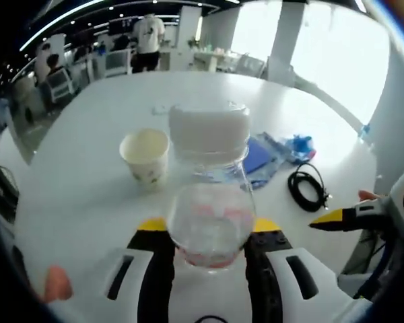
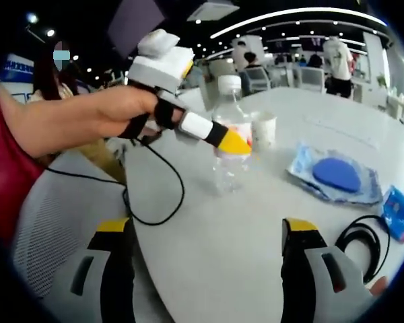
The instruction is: Arrange the tabletop items into an orderly group along one side of the table until the central work area is clear of visible clutter.
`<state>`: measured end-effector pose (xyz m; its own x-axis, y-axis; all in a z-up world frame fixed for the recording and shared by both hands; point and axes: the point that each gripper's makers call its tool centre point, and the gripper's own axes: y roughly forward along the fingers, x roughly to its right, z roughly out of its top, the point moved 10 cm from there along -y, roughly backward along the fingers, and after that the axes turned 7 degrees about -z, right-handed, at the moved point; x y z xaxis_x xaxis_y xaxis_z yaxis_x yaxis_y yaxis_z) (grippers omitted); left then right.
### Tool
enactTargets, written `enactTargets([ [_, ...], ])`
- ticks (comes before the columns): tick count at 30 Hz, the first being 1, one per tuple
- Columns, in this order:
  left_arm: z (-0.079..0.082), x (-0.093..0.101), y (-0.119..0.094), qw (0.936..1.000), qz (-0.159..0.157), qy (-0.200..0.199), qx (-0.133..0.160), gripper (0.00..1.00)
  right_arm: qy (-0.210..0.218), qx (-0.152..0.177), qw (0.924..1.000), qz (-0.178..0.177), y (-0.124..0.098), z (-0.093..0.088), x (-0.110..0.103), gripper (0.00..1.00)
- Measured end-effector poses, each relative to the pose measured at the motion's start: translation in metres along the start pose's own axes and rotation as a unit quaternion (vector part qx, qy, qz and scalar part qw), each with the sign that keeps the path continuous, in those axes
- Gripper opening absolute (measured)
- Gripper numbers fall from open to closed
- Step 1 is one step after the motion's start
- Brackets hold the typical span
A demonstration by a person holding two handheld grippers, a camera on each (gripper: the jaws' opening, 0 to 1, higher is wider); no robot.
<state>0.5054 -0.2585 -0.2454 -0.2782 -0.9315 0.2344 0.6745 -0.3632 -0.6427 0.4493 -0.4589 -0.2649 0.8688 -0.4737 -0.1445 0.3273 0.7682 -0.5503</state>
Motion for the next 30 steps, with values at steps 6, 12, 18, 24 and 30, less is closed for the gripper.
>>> enactTargets([
  [6, -0.001, -0.008, -0.014, 0.9997, 0.005, 0.002, 0.025, 0.37, -0.011, -0.011, 0.9999, 0.001, 0.003, -0.002, -0.004, 0.9],
  [12, 0.002, -0.017, -0.027, 0.999, 0.017, 0.013, 0.038, 0.37, -0.018, 0.023, 0.9995, -0.011, -0.001, 0.006, -0.003, 0.93],
  [18, 0.007, -0.036, -0.039, 0.9982, 0.034, 0.01, 0.049, 0.37, -0.033, 0.102, 0.9941, -0.012, -0.009, 0.025, -0.008, 0.99],
  [24, 0.016, -0.065, -0.051, 0.9961, 0.061, 0.005, 0.063, 0.37, -0.04, 0.126, 0.9912, -0.009, -0.011, 0.031, -0.014, 0.99],
  [30, 0.024, -0.092, -0.054, 0.9939, 0.08, -0.005, 0.075, 0.37, -0.038, 0.125, 0.9913, -0.015, -0.011, 0.032, -0.015, 0.99],
])
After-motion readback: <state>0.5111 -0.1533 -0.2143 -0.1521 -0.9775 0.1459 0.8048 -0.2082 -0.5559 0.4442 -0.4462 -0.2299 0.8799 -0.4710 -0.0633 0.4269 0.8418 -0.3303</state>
